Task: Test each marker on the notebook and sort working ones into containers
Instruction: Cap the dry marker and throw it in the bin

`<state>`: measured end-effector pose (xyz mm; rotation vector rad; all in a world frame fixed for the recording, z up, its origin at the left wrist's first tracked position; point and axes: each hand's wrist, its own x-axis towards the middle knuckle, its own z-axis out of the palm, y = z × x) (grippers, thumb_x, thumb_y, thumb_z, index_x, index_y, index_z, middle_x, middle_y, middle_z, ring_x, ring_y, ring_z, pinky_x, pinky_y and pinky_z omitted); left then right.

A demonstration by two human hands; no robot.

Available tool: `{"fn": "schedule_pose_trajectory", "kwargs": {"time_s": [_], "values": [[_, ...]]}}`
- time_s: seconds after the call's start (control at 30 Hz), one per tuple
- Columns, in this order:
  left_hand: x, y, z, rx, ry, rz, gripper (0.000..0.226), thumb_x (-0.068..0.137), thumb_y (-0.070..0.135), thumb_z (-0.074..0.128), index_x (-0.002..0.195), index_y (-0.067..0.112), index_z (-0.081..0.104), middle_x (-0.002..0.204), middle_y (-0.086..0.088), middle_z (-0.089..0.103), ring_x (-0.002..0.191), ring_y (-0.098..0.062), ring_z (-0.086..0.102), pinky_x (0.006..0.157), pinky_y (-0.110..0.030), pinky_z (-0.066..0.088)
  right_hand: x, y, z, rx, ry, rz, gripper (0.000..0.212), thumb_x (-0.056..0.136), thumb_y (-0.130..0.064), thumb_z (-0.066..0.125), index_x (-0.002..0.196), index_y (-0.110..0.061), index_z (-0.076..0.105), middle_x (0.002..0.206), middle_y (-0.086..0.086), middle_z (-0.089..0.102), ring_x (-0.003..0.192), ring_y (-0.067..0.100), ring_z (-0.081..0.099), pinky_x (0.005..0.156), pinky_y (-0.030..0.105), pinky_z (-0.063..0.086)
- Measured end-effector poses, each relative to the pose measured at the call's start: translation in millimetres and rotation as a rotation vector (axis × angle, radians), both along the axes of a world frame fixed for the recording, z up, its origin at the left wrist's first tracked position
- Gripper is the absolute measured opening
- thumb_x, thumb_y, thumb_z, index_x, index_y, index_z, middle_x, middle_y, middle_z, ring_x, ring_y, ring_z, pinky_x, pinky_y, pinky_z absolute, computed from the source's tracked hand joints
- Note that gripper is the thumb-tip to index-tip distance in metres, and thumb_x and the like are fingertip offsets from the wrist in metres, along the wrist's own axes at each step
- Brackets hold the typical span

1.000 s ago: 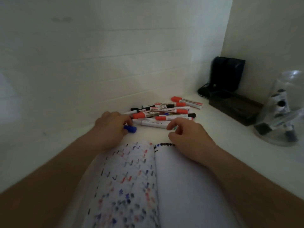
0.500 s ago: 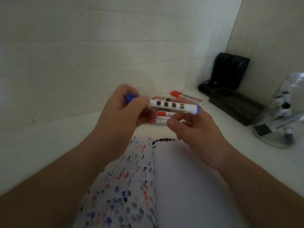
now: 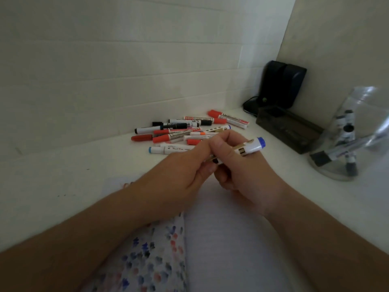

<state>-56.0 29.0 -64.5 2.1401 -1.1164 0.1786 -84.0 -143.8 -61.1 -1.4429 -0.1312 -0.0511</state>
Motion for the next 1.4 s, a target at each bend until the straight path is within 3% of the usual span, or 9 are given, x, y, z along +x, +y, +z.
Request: {"fn": "schedule_pose_trajectory", "kwargs": {"time_s": [0.1, 0.2, 0.33, 0.43, 0.5, 0.63, 0.77, 1.0, 1.4], "values": [[2.3, -1.4, -1.7, 0.010, 0.044, -0.017, 0.035, 0.108, 0.030, 0.043, 0.142, 0.038, 0.045, 0.083, 0.019, 0.064, 0.075, -0.004, 0.061, 0.070, -0.025, 0.048, 1.6, 2.8, -2.3, -0.006, 0.040, 0.005, 0.024, 0.106, -0.030, 0.055, 0.086, -0.022, 0.066, 0.066, 0.003, 0.056, 0.051, 0.012, 0.048, 0.040, 0.021, 0.030], [8.1, -2.0, 0.0, 0.022, 0.085, -0.015, 0.033, 0.107, 0.038, 0.043, 0.139, 0.042, 0.047, 0.093, 0.010, 0.072, 0.085, -0.012, 0.068, 0.081, -0.038, 0.054, 3.5, -2.1, -2.4, 0.030, 0.020, 0.031, 0.018, 0.105, -0.028, 0.055, 0.095, -0.022, 0.069, 0.072, 0.007, 0.057, 0.052, 0.013, 0.050, 0.041, 0.022, 0.032], [15.6, 1.5, 4.5, -0.016, 0.068, 0.023, 0.036, 0.101, 0.048, 0.049, 0.137, 0.049, 0.052, 0.089, 0.032, 0.066, 0.083, 0.009, 0.061, 0.075, -0.015, 0.044, 7.5, -8.3, -1.5, 0.064, -0.018, 0.085, 0.018, 0.094, -0.030, 0.056, 0.103, -0.023, 0.070, 0.073, 0.008, 0.060, 0.052, 0.014, 0.052, 0.040, 0.020, 0.032], [18.7, 7.7, -1.3, 0.103, 0.112, 0.156, 0.058, 0.085, 0.077, 0.041, 0.137, 0.054, 0.035, 0.088, 0.014, 0.062, 0.072, -0.002, 0.058, 0.067, -0.030, 0.048, 12.5, -20.2, 3.9, 0.109, -0.010, 0.032, 0.016, 0.092, -0.027, 0.057, 0.099, -0.022, 0.071, 0.065, 0.010, 0.053, 0.048, 0.017, 0.043, 0.039, 0.020, 0.029], [18.6, 12.6, -7.8, 0.187, 0.106, 0.249, 0.056, 0.080, 0.085, 0.044, 0.128, 0.057, 0.035, 0.096, 0.018, 0.054, 0.078, -0.003, 0.055, 0.068, -0.032, 0.048, 13.4, -30.9, 7.1, 0.072, 0.017, -0.027, 0.013, 0.095, -0.021, 0.059, 0.091, -0.021, 0.071, 0.064, 0.009, 0.052, 0.051, 0.017, 0.042, 0.042, 0.021, 0.029], [20.2, 16.1, -13.4, 0.391, 0.060, 0.279, 0.057, 0.067, 0.088, 0.050, 0.116, 0.059, 0.047, 0.108, 0.022, 0.041, 0.104, -0.005, 0.045, 0.091, -0.036, 0.048, 16.1, -35.9, 0.5, -0.131, 0.033, -0.144, 0.025, 0.091, -0.008, 0.071, 0.068, -0.017, 0.066, 0.061, 0.007, 0.050, 0.054, 0.017, 0.038, 0.045, 0.024, 0.028], [23.8, 13.1, -13.6, 0.468, 0.192, 0.303, 0.064, 0.056, 0.092, 0.050, 0.111, 0.060, 0.050, 0.109, 0.019, 0.041, 0.108, -0.009, 0.044, 0.097, -0.038, 0.047, 18.8, -28.0, -9.1, -0.400, -0.034, -0.193, 0.014, 0.083, -0.020, 0.077, 0.078, -0.018, 0.064, 0.066, 0.004, 0.058, 0.056, 0.016, 0.047, 0.051, 0.027, 0.039], [25.3, 11.7, -13.9, 0.456, 0.233, 0.313, 0.059, 0.059, 0.087, 0.061, 0.110, 0.059, 0.051, 0.111, 0.017, 0.042, 0.110, -0.010, 0.043, 0.094, -0.035, 0.044, 20.0, -22.1, -16.3, -0.535, 0.091, -0.295, 0.021, 0.084, -0.016, 0.078, 0.075, -0.013, 0.060, 0.060, 0.003, 0.065, 0.050, 0.012, 0.058, 0.048, 0.021, 0.046], [26.5, 12.0, -15.9, 0.463, 0.228, 0.319, 0.059, 0.060, 0.088, 0.060, 0.110, 0.060, 0.050, 0.113, 0.016, 0.042, 0.109, -0.011, 0.044, 0.091, -0.033, 0.043, 23.7, -19.5, -16.9, -0.609, 0.119, -0.299, 0.023, 0.081, -0.014, 0.079, 0.072, -0.013, 0.057, 0.059, 0.009, 0.065, 0.050, 0.018, 0.060, 0.054, 0.031, 0.052]]}}
